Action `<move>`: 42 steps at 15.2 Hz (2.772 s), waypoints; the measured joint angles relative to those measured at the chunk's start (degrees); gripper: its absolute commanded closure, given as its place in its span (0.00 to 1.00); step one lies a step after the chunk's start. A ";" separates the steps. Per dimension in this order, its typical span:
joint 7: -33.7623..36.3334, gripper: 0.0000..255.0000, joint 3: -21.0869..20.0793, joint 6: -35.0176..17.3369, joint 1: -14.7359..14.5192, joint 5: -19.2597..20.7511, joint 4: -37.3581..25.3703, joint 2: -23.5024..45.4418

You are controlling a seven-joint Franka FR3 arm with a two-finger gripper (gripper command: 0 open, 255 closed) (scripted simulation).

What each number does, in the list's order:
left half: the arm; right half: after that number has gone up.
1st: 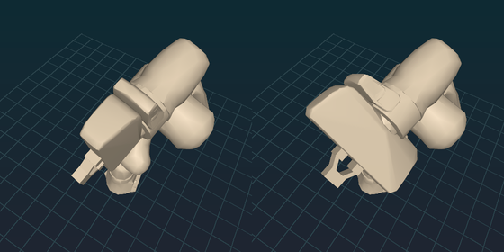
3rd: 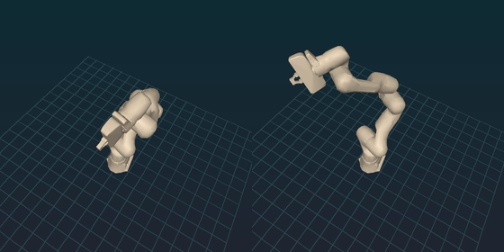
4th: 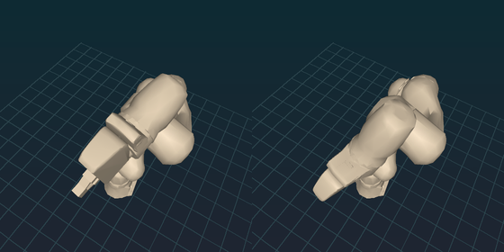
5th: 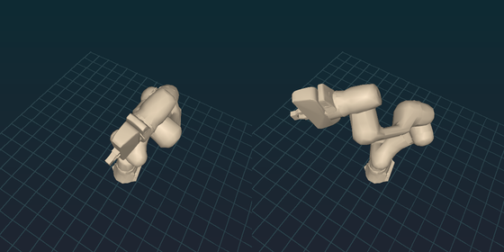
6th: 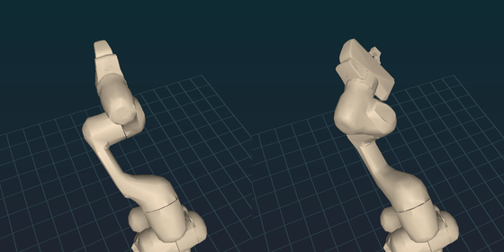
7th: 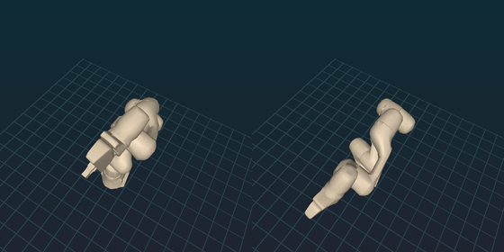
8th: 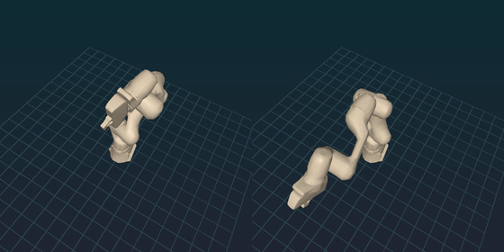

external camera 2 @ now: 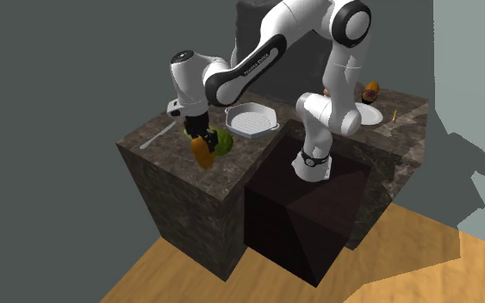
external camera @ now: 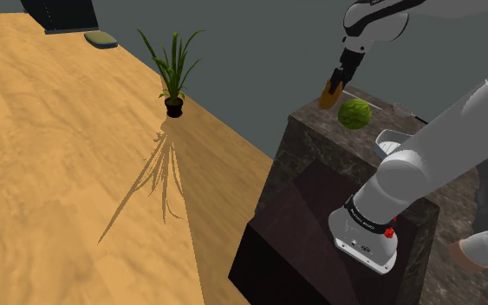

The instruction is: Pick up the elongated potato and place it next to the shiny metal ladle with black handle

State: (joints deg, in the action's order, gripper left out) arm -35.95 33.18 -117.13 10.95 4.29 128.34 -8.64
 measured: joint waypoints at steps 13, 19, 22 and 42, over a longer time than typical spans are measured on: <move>-1.15 1.00 0.57 8.10 1.44 2.46 -4.37 -4.36; -7.30 1.00 4.63 8.72 5.26 5.92 -2.50 -7.82; -11.01 1.00 7.23 8.88 6.94 7.09 -2.71 -8.17; -45.89 1.00 32.26 9.46 13.19 1.06 -15.67 5.37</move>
State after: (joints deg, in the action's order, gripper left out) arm -81.85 65.44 -107.67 24.13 5.35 112.67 -3.27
